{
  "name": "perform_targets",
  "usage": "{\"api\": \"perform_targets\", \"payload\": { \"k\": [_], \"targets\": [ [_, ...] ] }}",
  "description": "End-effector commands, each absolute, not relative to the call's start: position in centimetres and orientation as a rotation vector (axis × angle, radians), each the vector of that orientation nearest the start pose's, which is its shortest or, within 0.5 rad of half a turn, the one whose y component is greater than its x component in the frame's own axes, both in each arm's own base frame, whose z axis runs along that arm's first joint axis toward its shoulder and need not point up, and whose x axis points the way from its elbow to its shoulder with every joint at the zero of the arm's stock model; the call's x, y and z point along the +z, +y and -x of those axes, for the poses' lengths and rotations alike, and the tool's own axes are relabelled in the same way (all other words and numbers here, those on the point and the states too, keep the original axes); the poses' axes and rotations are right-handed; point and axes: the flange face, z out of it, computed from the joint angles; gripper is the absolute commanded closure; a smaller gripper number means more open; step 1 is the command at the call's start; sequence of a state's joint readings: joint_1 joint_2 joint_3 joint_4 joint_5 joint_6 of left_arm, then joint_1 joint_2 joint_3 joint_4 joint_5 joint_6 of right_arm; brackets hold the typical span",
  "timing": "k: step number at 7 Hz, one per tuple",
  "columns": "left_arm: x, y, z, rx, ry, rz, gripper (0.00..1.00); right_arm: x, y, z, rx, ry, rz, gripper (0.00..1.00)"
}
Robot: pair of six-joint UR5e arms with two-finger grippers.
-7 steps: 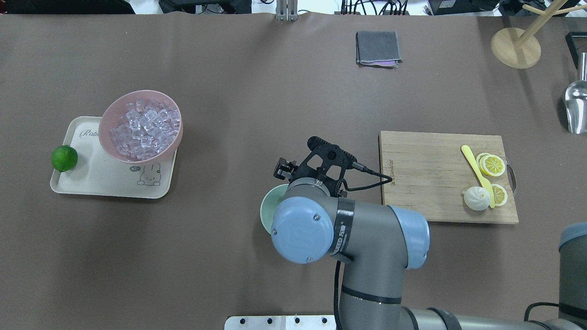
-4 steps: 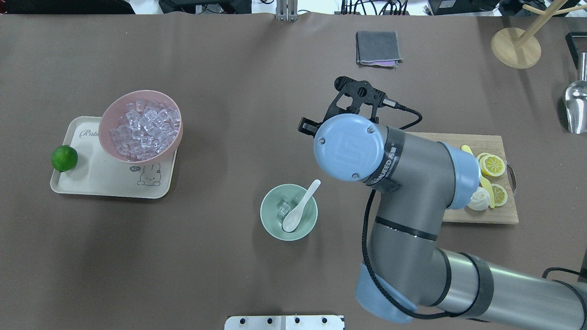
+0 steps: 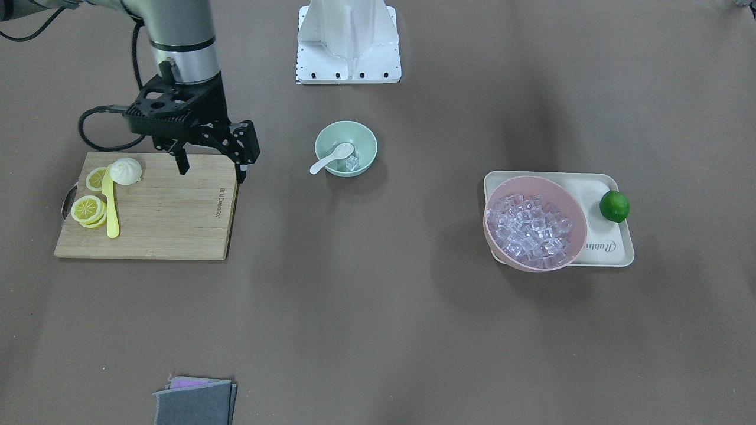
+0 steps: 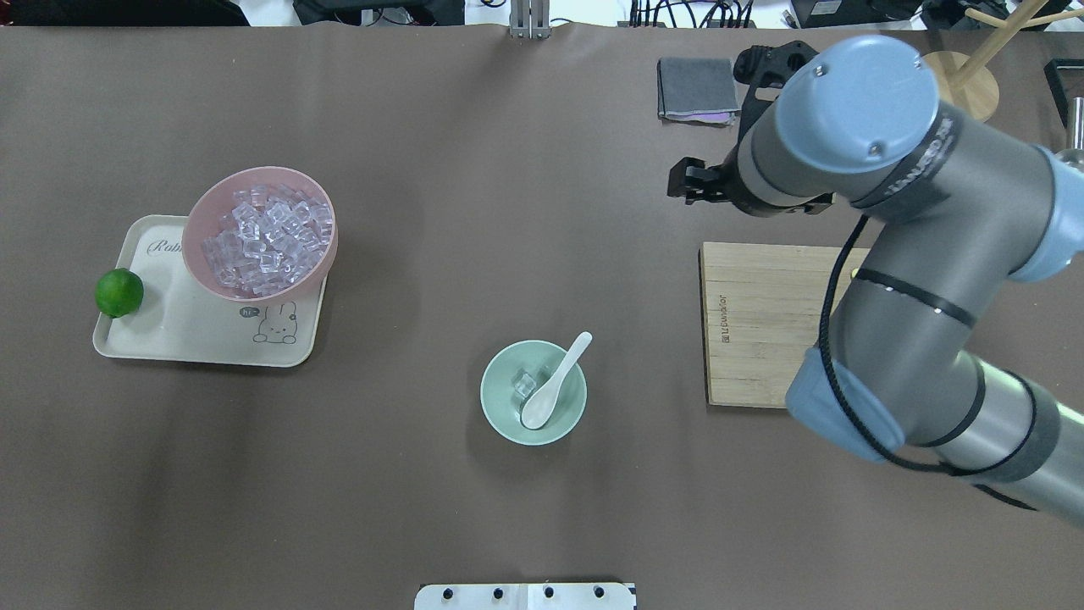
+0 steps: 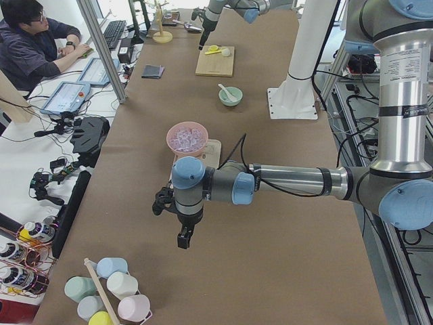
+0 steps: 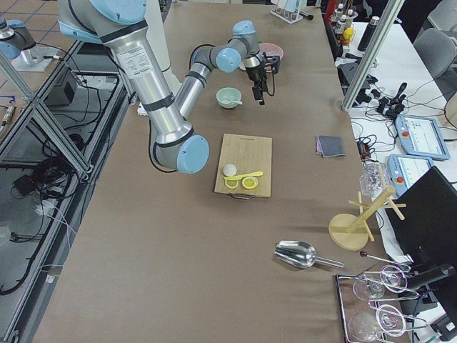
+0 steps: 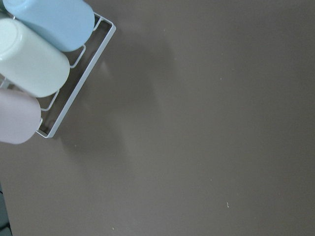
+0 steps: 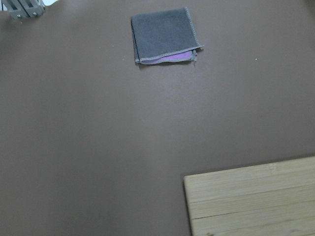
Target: Put spoon and ice into bowl
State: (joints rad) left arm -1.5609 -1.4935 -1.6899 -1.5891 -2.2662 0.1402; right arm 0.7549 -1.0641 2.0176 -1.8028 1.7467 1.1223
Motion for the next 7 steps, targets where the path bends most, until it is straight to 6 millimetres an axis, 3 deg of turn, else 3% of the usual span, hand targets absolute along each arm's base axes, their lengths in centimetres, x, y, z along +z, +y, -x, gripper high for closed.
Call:
{"api": "perform_targets", "payload": {
  "k": [1, 2, 4, 6, 7],
  "targets": [
    [63.1, -46.5, 6.1, 0.116, 0.75, -0.061, 0.01, 29.9, -52.1, 23.3, -0.076, -0.652, -0.231, 0.0],
    [63.4, -46.2, 6.1, 0.115, 0.749, -0.059, 0.01, 35.1, -53.1, 18.7, -0.188, -0.634, -0.198, 0.0],
    [63.5, -46.2, 6.2, 0.115, 0.741, -0.059, 0.01, 43.3, -51.9, 10.6, -0.234, -0.65, -0.122, 0.0],
    [63.7, -45.9, 6.2, 0.114, 0.741, -0.057, 0.01, 51.1, -47.4, 1.9, -0.326, -0.724, -0.098, 0.0],
    [63.8, -45.9, 6.3, 0.112, 0.741, -0.056, 0.01, 53.7, -45.0, -1.9, -0.294, -0.743, -0.093, 0.0]
  ]
}}
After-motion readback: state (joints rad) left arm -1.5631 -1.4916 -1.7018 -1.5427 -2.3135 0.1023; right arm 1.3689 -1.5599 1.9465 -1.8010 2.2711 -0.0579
